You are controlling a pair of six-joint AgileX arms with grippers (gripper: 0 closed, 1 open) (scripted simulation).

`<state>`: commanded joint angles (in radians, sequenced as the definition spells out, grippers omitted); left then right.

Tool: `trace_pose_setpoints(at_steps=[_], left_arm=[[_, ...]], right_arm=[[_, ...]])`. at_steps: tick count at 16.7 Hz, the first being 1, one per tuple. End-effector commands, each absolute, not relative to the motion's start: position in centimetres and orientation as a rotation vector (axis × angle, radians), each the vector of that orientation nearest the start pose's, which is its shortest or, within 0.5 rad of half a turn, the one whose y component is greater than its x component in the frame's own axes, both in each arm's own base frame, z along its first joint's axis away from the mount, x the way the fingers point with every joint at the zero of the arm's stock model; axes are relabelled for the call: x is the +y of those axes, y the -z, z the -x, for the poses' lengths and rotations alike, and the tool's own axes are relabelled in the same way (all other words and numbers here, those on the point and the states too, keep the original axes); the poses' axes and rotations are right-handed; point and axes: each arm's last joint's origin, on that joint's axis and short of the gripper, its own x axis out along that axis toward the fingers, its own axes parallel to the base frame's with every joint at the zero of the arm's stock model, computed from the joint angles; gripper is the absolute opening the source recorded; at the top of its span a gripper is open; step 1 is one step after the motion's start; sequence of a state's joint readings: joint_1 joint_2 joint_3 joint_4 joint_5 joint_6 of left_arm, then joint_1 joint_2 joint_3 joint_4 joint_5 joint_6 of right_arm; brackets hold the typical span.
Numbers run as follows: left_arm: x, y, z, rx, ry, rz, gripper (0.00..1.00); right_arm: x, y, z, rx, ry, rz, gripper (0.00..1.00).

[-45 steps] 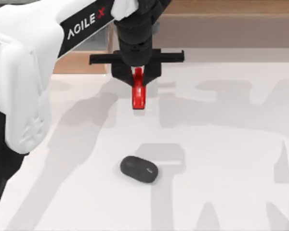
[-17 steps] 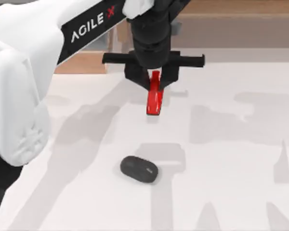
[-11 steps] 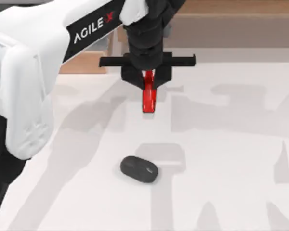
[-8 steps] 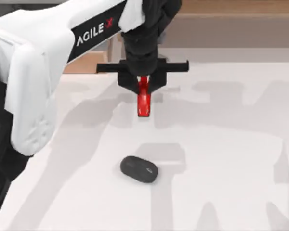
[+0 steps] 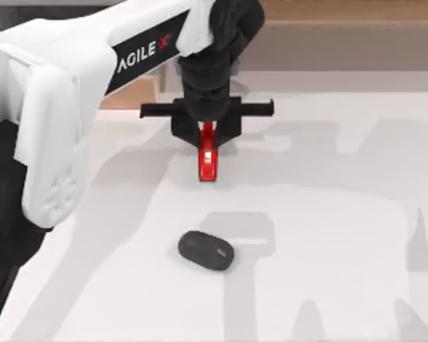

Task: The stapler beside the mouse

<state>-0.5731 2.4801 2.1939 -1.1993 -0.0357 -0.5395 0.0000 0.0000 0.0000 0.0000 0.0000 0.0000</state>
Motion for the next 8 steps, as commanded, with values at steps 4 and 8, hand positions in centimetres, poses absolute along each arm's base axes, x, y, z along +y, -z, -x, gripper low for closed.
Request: trace_pose_setpoints(at_steps=[4,8], left_arm=[[-26.18,-15.19,-41.97,1.476,0.021,-0.007,0.38],[-26.18,-15.19,-41.97,1.476,0.021,-0.007,0.68]], right_arm=[[-0.12,-16.00,-10.57,0.000,0.000,0.000,1.00],[-0.12,-16.00,-10.57,0.000,0.000,0.000,1.00]])
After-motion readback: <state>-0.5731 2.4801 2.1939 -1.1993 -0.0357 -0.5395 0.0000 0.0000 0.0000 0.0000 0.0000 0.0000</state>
